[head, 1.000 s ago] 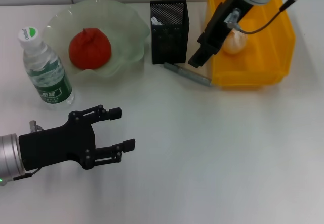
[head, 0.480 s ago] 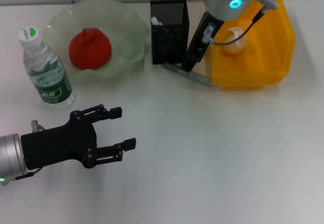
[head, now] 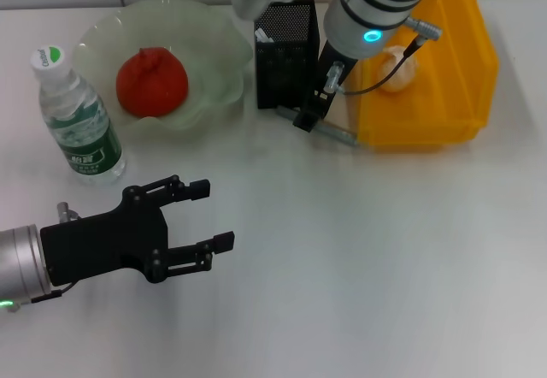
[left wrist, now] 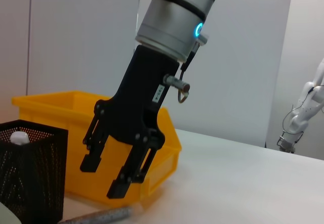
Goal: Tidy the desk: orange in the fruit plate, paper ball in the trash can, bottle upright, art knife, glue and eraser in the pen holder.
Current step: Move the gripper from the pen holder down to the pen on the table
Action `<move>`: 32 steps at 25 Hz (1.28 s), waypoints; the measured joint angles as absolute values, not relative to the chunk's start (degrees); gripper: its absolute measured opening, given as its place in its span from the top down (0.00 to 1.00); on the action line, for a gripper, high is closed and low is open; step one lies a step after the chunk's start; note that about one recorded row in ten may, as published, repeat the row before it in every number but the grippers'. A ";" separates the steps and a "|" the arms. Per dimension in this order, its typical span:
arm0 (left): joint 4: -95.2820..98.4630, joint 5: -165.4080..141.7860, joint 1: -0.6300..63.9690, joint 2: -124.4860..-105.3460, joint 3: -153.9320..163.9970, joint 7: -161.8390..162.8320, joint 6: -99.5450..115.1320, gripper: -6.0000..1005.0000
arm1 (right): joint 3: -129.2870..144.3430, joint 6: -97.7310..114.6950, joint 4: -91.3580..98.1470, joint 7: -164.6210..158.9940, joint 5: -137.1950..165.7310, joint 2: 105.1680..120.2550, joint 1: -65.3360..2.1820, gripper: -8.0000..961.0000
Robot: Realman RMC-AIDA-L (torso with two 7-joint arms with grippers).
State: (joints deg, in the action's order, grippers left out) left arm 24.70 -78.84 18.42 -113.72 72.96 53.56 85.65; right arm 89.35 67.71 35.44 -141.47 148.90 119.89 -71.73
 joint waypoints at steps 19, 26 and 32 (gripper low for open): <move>24.79 -78.83 18.94 -115.37 72.95 52.84 84.66 0.25 | 91.45 61.03 27.03 -139.76 145.41 119.88 -71.64 0.34; 25.03 -78.83 18.98 -115.64 72.95 52.82 84.15 0.26 | 91.49 60.30 25.75 -137.35 143.13 119.88 -71.35 0.34; 25.06 -78.66 19.03 -115.75 72.95 52.82 84.12 0.26 | 91.49 59.07 25.38 -137.17 143.05 119.88 -70.65 0.34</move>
State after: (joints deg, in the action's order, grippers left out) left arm 25.06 -78.66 19.03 -115.75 72.95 52.82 84.12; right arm 91.49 59.07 25.38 -137.17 143.05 119.88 -70.65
